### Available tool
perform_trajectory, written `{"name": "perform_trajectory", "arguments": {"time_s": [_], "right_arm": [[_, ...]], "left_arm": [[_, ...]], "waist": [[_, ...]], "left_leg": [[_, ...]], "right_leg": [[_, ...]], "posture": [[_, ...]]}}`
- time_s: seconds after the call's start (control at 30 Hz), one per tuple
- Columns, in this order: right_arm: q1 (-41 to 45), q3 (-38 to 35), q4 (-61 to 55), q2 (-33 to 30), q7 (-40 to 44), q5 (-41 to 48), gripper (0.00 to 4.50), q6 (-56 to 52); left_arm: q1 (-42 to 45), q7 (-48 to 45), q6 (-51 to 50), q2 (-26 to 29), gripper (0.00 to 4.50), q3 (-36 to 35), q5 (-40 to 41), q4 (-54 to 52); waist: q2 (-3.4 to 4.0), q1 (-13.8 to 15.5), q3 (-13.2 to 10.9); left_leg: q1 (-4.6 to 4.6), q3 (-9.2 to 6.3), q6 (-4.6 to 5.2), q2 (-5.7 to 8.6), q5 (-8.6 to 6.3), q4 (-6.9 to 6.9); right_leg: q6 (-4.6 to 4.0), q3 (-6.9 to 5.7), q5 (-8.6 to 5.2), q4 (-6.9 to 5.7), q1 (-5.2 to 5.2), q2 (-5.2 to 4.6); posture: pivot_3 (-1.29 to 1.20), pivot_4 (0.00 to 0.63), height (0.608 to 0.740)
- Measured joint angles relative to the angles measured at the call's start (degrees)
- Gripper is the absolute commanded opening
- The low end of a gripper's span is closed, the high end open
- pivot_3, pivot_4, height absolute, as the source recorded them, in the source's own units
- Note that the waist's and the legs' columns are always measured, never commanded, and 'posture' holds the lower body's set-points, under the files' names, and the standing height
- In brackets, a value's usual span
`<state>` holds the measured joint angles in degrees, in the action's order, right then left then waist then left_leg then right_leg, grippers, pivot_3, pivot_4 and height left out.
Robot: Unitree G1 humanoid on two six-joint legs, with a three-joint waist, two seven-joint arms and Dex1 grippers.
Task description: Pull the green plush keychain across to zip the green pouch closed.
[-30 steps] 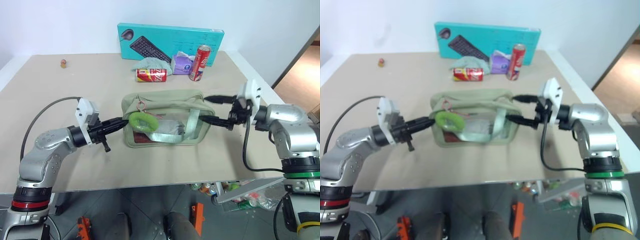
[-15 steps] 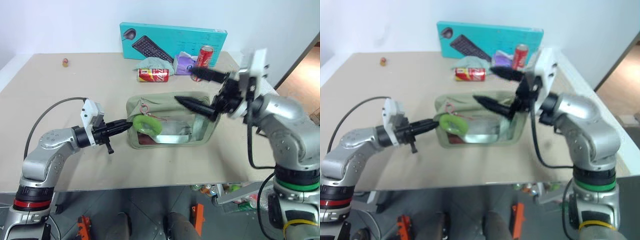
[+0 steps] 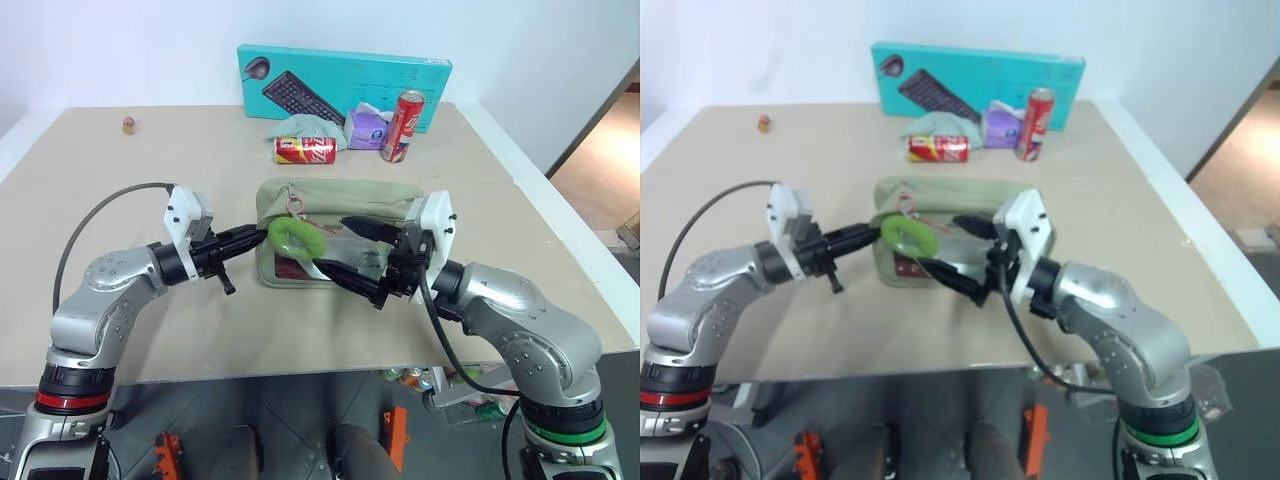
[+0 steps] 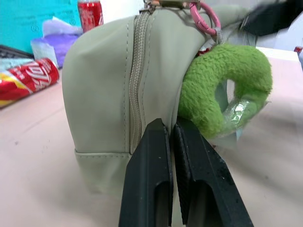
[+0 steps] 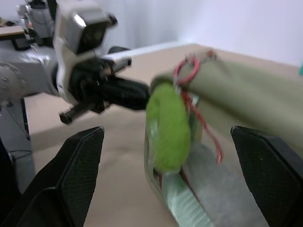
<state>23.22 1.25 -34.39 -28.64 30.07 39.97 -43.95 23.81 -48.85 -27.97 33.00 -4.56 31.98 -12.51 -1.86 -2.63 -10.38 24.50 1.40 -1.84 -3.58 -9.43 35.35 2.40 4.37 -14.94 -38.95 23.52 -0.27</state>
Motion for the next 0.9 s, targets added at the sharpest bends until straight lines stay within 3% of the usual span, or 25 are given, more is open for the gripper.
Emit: {"name": "perform_trajectory", "arguments": {"time_s": [0.43, 0.6, 0.7, 0.87, 0.9], "right_arm": [[2.72, 5.14, 2.18, 4.72, -3.62, -2.49, 4.44, -2.09], [3.87, 5.62, 3.10, 5.66, -3.99, -3.32, 3.01, -2.16], [3.92, 6.10, 3.58, 5.80, -3.78, -4.21, 1.74, -2.13], [3.95, 6.84, 4.40, 5.80, -3.04, -5.32, 0.15, -2.00], [3.97, 7.06, 4.40, 5.80, -2.85, -5.47, 0.01, -1.97]], "left_arm": [[-2.68, 1.19, -1.22, -0.24, 0.00, 0.06, 0.22, -1.96], [-3.48, 1.19, -1.28, 0.04, 0.00, -0.02, 0.56, -2.91], [-3.46, 1.18, -1.28, 0.07, 0.00, -0.04, 0.56, -2.90], [-3.39, 1.21, -1.28, 0.07, 0.00, -0.04, 0.54, -2.84], [-3.33, 1.21, -1.28, 0.07, 0.00, -0.04, 0.54, -2.80]], "waist": [[0.00, -0.03, 0.00], [0.00, -0.02, 0.00], [0.00, -0.02, 0.00], [0.00, -0.02, 0.00], [0.00, -0.02, 0.00]], "left_leg": [[0.05, -0.07, 0.01, -0.01, 0.00, 0.00], [0.07, -0.08, 0.00, -0.01, 0.00, 0.00], [0.07, -0.08, 0.00, -0.01, 0.00, 0.00], [0.07, -0.08, 0.01, -0.01, 0.00, -0.01], [0.08, -0.08, 0.01, -0.01, -0.01, -0.01]], "right_leg": [[-0.02, -0.05, -0.01, 0.01, 0.02, 0.01], [-0.02, -0.06, -0.01, 0.02, 0.03, 0.00], [-0.02, -0.06, -0.01, 0.02, 0.03, 0.00], [-0.03, -0.06, -0.01, 0.02, 0.04, 0.01], [-0.03, -0.07, -0.01, 0.03, 0.04, 0.01]], "posture": [[0.00, 0.150, 0.740], [0.00, 0.150, 0.740], [0.00, 0.150, 0.740], [0.00, 0.150, 0.740], [0.00, 0.150, 0.740]]}}
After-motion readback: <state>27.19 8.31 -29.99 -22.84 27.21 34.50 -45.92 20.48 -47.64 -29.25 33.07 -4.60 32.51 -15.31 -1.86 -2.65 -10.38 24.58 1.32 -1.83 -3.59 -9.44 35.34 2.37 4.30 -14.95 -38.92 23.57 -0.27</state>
